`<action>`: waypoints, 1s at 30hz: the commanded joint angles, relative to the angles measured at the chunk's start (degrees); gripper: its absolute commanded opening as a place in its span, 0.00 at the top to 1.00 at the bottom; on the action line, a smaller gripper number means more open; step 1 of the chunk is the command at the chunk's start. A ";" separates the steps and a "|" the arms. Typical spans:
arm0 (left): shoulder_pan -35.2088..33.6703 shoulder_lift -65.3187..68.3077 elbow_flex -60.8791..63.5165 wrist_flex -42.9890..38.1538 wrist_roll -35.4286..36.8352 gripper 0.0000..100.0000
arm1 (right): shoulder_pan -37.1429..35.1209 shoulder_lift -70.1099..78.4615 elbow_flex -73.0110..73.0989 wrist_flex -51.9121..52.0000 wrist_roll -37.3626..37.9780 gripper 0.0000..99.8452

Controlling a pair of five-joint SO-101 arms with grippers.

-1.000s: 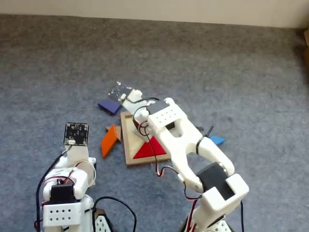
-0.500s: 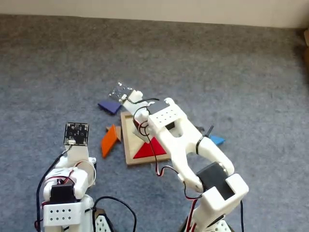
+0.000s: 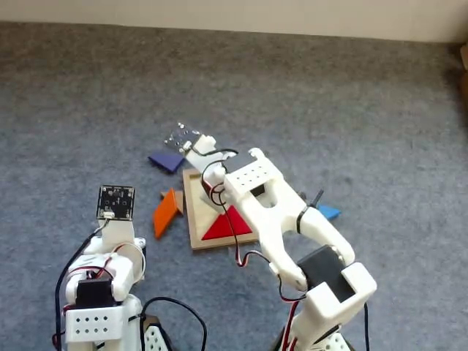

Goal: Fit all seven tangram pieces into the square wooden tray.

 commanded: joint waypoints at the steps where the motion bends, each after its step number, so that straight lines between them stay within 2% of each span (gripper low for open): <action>1: 0.31 -0.57 1.54 0.18 0.18 1.00 | 1.01 -0.57 -0.04 -2.33 -0.35 0.93; 5: 0.31 -0.57 1.54 0.18 0.18 1.00 | 2.07 -2.15 1.27 -2.07 -0.35 0.93; 10: 0.31 -0.57 1.54 0.18 0.18 1.00 | 4.00 -12.09 1.19 7.08 -0.35 0.93; 16: 0.31 -0.57 1.54 0.18 0.18 1.00 | 14.11 -24.31 1.71 15.16 -0.44 0.93; 21: 0.31 -0.57 1.54 0.18 0.18 1.00 | 25.10 -25.71 1.71 22.73 -7.91 0.93; 25: 0.31 -0.57 1.54 0.18 0.18 1.00 | 32.84 -23.34 1.80 25.54 -8.09 0.83; 28: 0.31 -0.57 1.54 0.18 0.18 1.00 | 35.91 -20.70 1.80 25.54 -8.88 0.78; 30: 0.31 -0.57 1.54 0.18 0.18 1.00 | 35.91 -18.51 1.71 25.36 -14.33 0.78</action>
